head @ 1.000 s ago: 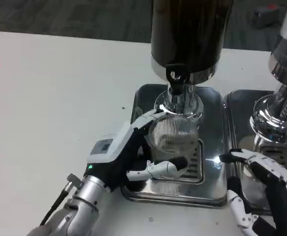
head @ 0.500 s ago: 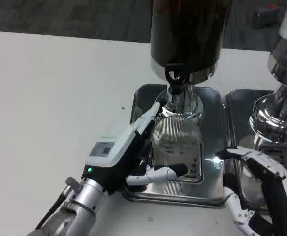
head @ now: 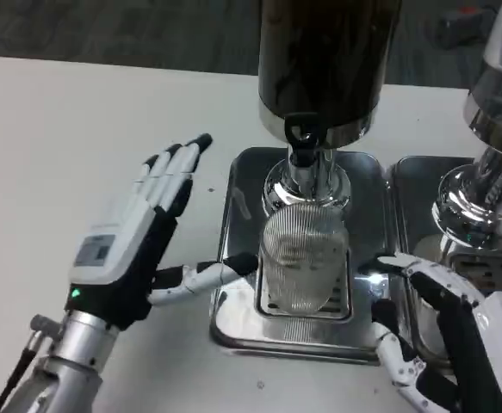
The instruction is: Grasp the cup under the faucet to collect the drink, then remove the cup.
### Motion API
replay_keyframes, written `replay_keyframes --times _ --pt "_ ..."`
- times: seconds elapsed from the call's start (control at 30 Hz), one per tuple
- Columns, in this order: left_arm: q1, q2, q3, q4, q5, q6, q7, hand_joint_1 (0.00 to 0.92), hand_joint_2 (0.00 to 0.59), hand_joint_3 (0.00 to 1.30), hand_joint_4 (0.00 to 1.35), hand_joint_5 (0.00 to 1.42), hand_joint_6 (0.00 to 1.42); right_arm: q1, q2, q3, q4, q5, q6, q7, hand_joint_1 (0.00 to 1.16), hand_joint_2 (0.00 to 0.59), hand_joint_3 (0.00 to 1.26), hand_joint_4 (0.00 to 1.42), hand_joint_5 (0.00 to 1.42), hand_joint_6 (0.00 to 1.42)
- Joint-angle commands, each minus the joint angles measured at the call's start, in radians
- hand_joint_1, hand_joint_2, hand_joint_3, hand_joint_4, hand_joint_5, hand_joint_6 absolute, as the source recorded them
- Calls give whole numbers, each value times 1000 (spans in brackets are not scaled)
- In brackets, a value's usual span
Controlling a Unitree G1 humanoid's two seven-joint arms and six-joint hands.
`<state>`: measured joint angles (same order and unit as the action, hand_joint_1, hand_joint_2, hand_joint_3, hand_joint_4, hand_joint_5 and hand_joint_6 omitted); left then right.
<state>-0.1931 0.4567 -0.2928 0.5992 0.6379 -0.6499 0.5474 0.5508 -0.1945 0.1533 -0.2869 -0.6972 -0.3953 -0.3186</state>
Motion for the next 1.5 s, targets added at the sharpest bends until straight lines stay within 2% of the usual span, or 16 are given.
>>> replay_keyframes --times 0.03,0.13,0.23,0.33,0.43,0.5,0.57,0.63,0.73,0.77,0.87,1.0,1.27,1.5 --pt "68 75 104 -82 -62 -91 14 61 49 0 0 0 0 -23 18 23 -1 -17 18 -2 472 530 434 309 277 251" --pt "102 108 186 -122 -148 -157 -19 44 69 0 0 0 43 -19 24 25 -7 -21 23 -7 473 530 433 309 277 251" --pt "110 129 247 -131 -244 -217 -79 1 85 60 5 46 107 -14 30 30 -9 -24 26 -10 474 530 433 309 277 251" --pt "90 154 296 -120 -400 -274 -200 0 94 147 90 139 176 -14 31 32 -6 -24 24 -13 474 530 433 309 277 251" --pt "34 181 316 -99 -647 -289 -434 0 101 231 183 235 235 -19 37 35 2 -24 25 -22 474 530 433 309 277 251" --pt "-30 185 329 -103 -904 -208 -701 0 93 254 239 287 276 -27 40 36 14 -24 22 -31 474 530 433 309 277 251" --pt "-101 187 351 -112 -1118 -64 -977 0 67 259 265 304 288 -38 42 36 30 -23 19 -38 474 530 433 309 277 251" --pt "-168 197 372 -120 -1260 112 -1210 0 56 260 267 288 261 -45 44 38 42 -22 18 -44 473 531 433 309 277 251" --pt "-265 208 385 -97 -1393 398 -1481 0 57 222 179 221 181 -48 47 37 50 -22 17 -54 471 535 433 309 277 251" --pt "-297 211 385 -79 -1418 481 -1554 0 58 213 168 215 167 -48 48 37 51 -23 17 -56 470 536 433 309 277 251" --pt "-367 209 401 -23 -1439 638 -1685 0 65 210 155 203 149 -48 51 37 54 -23 17 -62 468 537 433 309 277 251" --pt "-456 196 441 57 -1418 782 -1804 0 76 286 209 247 162 -45 59 39 65 -16 19 -77 463 534 433 309 277 251" --pt "-542 168 497 126 -1352 844 -1873 0 84 349 251 289 201 -45 73 46 85 -10 18 -100 452 531 433 322 277 251" --pt "-597 128 489 178 -1291 866 -1910 0 90 389 306 326 234 -45 77 52 92 -5 21 -109 447 531 439 323 284 251"
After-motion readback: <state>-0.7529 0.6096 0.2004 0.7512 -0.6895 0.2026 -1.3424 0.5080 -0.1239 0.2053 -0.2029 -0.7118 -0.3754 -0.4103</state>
